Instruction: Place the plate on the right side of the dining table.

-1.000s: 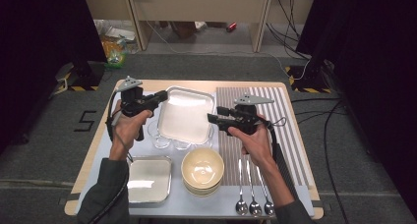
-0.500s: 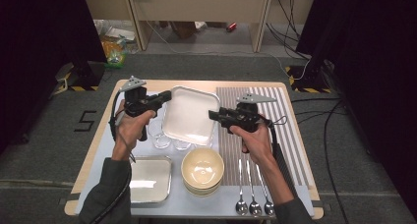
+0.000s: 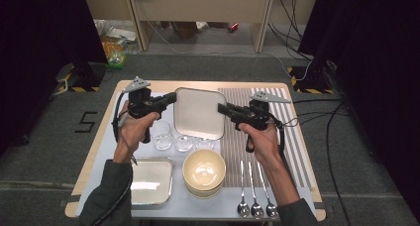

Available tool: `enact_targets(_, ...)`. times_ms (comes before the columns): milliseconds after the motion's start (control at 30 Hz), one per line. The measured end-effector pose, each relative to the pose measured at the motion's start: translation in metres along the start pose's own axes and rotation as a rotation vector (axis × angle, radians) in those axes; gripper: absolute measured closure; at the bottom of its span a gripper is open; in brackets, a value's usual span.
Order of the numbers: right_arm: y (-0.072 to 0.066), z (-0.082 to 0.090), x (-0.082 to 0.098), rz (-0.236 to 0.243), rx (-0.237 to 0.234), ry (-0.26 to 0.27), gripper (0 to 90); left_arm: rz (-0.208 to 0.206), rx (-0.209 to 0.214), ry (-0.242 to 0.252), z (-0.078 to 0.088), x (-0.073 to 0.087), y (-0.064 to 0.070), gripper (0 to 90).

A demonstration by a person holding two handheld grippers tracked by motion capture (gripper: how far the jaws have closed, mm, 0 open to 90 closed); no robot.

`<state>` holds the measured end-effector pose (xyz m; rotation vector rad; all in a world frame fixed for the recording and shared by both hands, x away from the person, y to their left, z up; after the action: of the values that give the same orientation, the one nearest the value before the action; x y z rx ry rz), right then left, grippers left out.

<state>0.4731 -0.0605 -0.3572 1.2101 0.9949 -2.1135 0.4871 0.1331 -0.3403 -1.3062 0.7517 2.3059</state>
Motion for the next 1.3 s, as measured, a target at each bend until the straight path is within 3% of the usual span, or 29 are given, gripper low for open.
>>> enact_targets(133,0.004,0.004,0.000,0.000,0.023,-0.002,78.0,0.001,0.018,0.002,-0.002,0.000,0.005,83.3)
enact_targets(200,0.010,0.010,-0.001,0.001,0.044,-0.004,78.6,-0.020,0.014,0.009,-0.003,-0.002,0.008,75.5)
enact_targets(300,0.017,0.017,-0.002,-0.004,0.063,-0.008,79.9,-0.013,0.034,0.027,0.001,-0.005,0.013,64.2)
enact_targets(367,0.021,0.024,-0.002,-0.013,0.053,-0.005,79.9,-0.024,0.023,0.026,0.003,-0.007,0.014,58.5)
enact_targets(633,0.036,0.041,-0.004,-0.016,0.092,-0.004,80.2,-0.027,0.029,0.020,0.002,-0.004,0.015,54.5)
enact_targets(967,0.072,0.075,-0.006,-0.049,0.172,0.022,80.2,-0.068,-0.038,-0.031,0.022,0.017,-0.004,42.8)
enact_targets(1233,0.095,0.094,0.012,-0.083,0.222,-0.004,80.2,-0.076,-0.085,-0.069,0.052,0.059,-0.033,30.9)
enact_targets(1300,0.103,0.097,0.018,-0.099,0.236,-0.008,80.2,-0.099,-0.122,-0.079,0.059,0.069,-0.041,29.9)
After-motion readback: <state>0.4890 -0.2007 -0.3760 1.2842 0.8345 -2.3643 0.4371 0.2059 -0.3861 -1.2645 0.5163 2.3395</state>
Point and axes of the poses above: each handheld gripper's, and its own axes: z roughly backward along the jaws, x roughly out of its underside, y roughly to its right, the point moved 9 cm from there along -z, roughly forward along the jaws, and after that the axes turned 7 degrees about -y, right-handed, at the moved point
